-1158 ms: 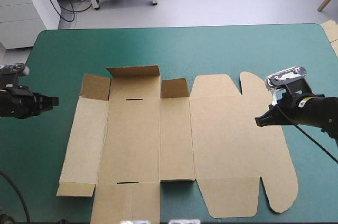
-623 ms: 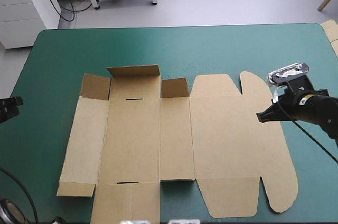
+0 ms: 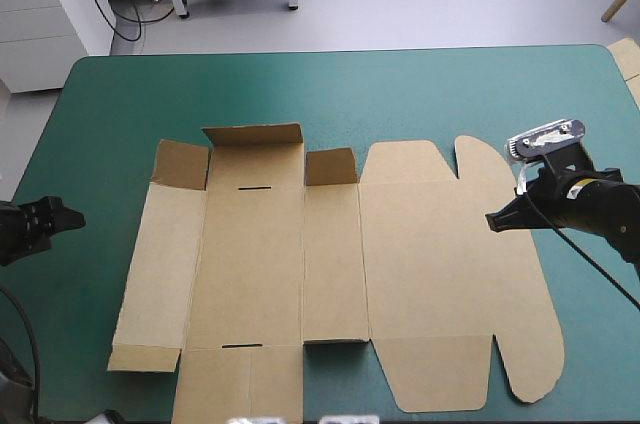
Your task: Fold the box
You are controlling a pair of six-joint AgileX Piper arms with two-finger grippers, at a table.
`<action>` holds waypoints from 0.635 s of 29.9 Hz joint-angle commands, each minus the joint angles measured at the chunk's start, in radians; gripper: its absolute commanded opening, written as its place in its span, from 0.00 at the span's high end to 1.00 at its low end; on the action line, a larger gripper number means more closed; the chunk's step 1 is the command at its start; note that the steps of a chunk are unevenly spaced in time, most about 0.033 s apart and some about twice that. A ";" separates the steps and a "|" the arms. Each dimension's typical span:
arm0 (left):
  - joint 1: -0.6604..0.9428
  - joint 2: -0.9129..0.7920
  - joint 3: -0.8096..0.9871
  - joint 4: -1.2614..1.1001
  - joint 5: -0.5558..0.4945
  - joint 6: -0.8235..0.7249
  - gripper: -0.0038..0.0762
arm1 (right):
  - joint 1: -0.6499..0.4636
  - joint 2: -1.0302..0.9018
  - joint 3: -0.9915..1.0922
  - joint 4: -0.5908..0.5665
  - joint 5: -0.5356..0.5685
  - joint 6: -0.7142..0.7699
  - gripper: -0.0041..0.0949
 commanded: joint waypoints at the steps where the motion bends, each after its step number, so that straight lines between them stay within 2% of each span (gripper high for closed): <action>1: 0.000 -0.031 0.035 -0.081 0.065 0.066 0.29 | -0.009 -0.020 -0.024 0.005 -0.052 -0.004 0.97; 3: 0.000 -0.031 0.067 -0.079 0.065 0.100 0.29 | -0.009 -0.020 -0.024 0.005 -0.052 -0.006 0.97; 12: -0.014 -0.033 0.178 -0.041 0.065 0.083 0.29 | -0.009 -0.020 -0.024 0.003 -0.052 -0.006 0.97; 19: -0.106 -0.033 0.270 0.057 0.065 0.045 0.29 | -0.009 -0.020 -0.024 0.001 -0.052 -0.010 0.97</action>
